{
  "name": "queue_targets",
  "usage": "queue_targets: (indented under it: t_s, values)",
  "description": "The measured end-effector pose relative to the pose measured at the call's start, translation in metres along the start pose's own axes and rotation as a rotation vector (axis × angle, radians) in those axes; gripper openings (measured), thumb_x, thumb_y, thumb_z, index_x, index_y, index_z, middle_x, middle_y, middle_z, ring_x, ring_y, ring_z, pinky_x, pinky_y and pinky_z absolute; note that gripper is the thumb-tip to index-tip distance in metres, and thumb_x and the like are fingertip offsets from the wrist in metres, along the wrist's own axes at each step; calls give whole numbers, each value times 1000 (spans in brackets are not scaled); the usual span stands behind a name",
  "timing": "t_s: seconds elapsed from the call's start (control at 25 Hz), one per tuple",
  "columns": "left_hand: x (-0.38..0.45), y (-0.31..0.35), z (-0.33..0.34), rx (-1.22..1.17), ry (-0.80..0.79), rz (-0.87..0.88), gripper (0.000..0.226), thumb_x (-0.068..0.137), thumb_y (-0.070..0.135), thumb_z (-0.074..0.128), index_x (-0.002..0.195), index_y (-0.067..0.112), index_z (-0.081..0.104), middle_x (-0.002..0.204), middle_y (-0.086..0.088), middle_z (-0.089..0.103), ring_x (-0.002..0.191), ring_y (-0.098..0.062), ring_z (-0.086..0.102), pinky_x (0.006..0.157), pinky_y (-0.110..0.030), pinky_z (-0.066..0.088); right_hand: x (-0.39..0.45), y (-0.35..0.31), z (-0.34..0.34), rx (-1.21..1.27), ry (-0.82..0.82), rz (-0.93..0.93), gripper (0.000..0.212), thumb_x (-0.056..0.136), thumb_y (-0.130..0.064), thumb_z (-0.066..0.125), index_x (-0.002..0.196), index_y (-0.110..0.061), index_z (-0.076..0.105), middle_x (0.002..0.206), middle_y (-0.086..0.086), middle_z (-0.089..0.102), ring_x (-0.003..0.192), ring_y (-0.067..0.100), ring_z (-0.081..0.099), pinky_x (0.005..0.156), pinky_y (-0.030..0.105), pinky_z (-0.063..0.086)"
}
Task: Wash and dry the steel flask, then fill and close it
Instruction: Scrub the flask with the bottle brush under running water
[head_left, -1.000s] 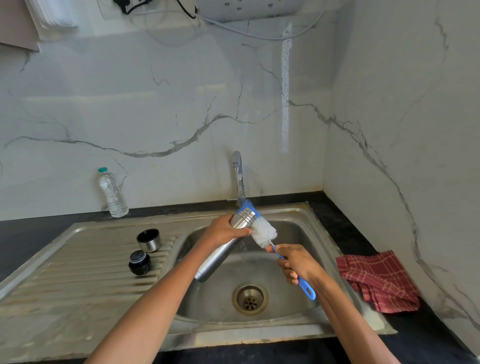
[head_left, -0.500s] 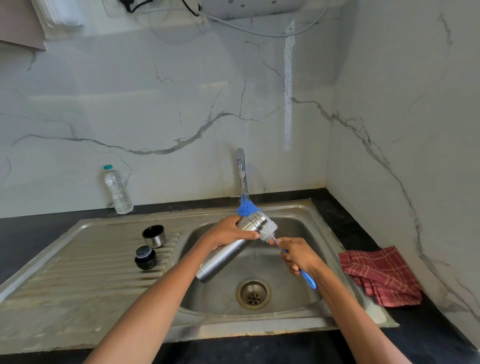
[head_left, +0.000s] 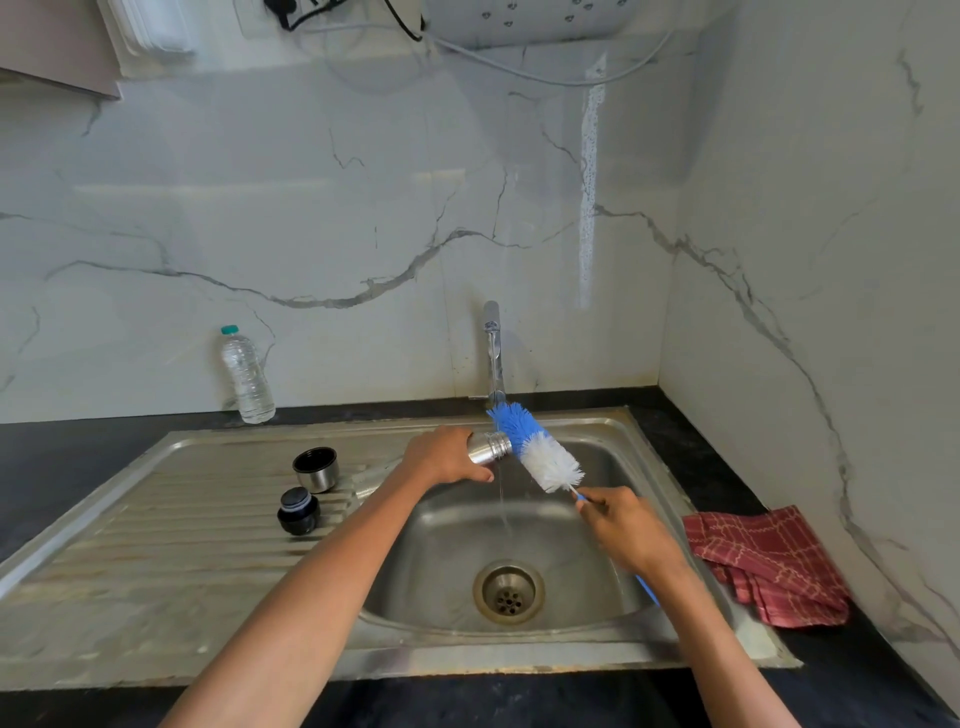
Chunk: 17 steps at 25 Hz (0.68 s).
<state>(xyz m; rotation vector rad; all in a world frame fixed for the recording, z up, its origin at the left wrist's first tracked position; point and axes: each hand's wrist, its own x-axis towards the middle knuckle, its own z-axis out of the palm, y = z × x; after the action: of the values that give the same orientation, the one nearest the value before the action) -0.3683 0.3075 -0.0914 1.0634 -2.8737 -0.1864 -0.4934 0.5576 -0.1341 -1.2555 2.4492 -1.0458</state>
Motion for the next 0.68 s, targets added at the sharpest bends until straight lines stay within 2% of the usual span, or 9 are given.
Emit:
queue_targets:
  t_s: [0.12,0.24,0.32,0.44,0.56,0.64,0.68]
  values:
    - [4,-3,9,138,65,-8,71,76,65,74,127,20,57,127,-5,65,112,-28,63,82,-36,46,-3,-4,-11,-9,-30,-41,24,102,-33,52,92,-24,71,54,-6,49,52,4,47,53,27,36]
    - [4,-1,20,288,120,24,74,80,62,73,137,20,51,138,-5,60,122,-32,59,96,-40,44,-6,-12,-21,-180,-93,-96,28,103,-35,48,84,-21,64,63,-4,57,68,16,55,67,39,48]
    - [2,1,25,364,168,64,76,83,59,72,142,19,46,143,-5,56,126,-34,56,101,-41,41,-12,-20,-27,-286,-86,-104,26,103,-36,45,93,-24,65,79,0,66,80,25,63,74,42,52]
    - [-2,3,31,464,232,126,74,86,54,72,142,15,43,142,-6,56,122,-35,56,100,-42,40,-26,-34,-27,-505,3,-121,27,104,-35,40,112,-24,64,102,8,70,95,34,66,74,40,50]
    - [-6,7,31,564,264,195,75,82,54,76,138,14,48,131,-6,62,109,-33,62,92,-41,43,-31,-54,-18,-731,20,-152,24,103,-23,40,113,-20,61,101,7,68,90,32,68,65,35,41]
    - [-9,9,30,644,273,228,74,76,56,81,131,16,53,122,-4,66,96,-30,66,83,-39,45,-22,-64,-14,-813,4,-162,24,102,-17,43,114,-18,64,98,5,69,86,27,69,63,34,42]
    - [-9,9,30,672,269,249,71,78,54,80,131,15,52,123,-5,65,96,-30,65,82,-39,45,-16,-69,-15,-846,0,-169,24,101,-15,45,114,-18,65,97,4,69,85,25,69,63,33,43]
